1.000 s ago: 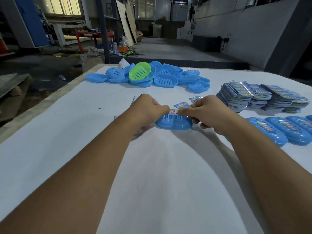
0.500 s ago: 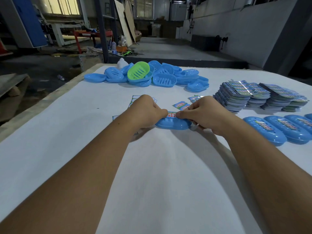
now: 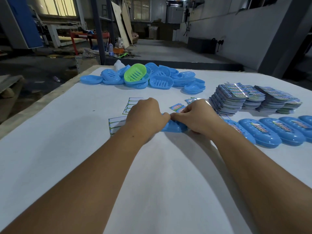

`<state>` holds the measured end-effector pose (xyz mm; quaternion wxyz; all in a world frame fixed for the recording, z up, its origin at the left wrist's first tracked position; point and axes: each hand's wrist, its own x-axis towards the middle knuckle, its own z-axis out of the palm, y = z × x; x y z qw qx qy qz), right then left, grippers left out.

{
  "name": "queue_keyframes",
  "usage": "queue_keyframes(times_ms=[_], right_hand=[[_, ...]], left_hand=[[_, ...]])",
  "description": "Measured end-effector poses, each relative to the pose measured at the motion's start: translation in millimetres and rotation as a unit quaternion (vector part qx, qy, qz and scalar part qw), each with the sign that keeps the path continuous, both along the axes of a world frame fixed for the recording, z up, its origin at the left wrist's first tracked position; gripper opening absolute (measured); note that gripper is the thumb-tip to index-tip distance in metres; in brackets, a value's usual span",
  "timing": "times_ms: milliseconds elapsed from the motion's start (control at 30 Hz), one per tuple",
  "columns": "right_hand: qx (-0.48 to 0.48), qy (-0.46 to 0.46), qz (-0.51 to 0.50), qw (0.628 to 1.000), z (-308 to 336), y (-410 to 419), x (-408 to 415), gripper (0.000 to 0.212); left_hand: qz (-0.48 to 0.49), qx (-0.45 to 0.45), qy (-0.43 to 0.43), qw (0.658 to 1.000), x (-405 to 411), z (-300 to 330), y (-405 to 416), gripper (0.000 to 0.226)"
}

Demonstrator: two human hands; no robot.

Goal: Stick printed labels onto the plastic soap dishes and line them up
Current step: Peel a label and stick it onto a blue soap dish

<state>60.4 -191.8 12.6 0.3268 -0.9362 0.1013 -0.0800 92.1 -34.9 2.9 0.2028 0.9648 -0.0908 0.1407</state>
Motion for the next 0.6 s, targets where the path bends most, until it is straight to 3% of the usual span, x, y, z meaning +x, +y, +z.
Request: queue_keyframes(times_ms=[233, 433, 600], right_hand=[[-0.059, -0.001, -0.019, 0.998, 1.4, -1.2, 0.8, 0.052], [-0.033, -0.028, -0.007, 0.999, -3.7, -5.2, 3.1, 0.053], [-0.006, -0.094, 0.057, 0.994, -6.0, -4.2, 1.4, 0.039]], left_hand=[[0.001, 0.003, -0.011, 1.0, 0.9, -1.5, 1.7, 0.039], [0.0, -0.071, 0.046, 0.996, 1.7, 0.1, 8.0, 0.049], [0.001, -0.139, 0.065, 0.988, 3.8, -1.8, 11.5, 0.032]])
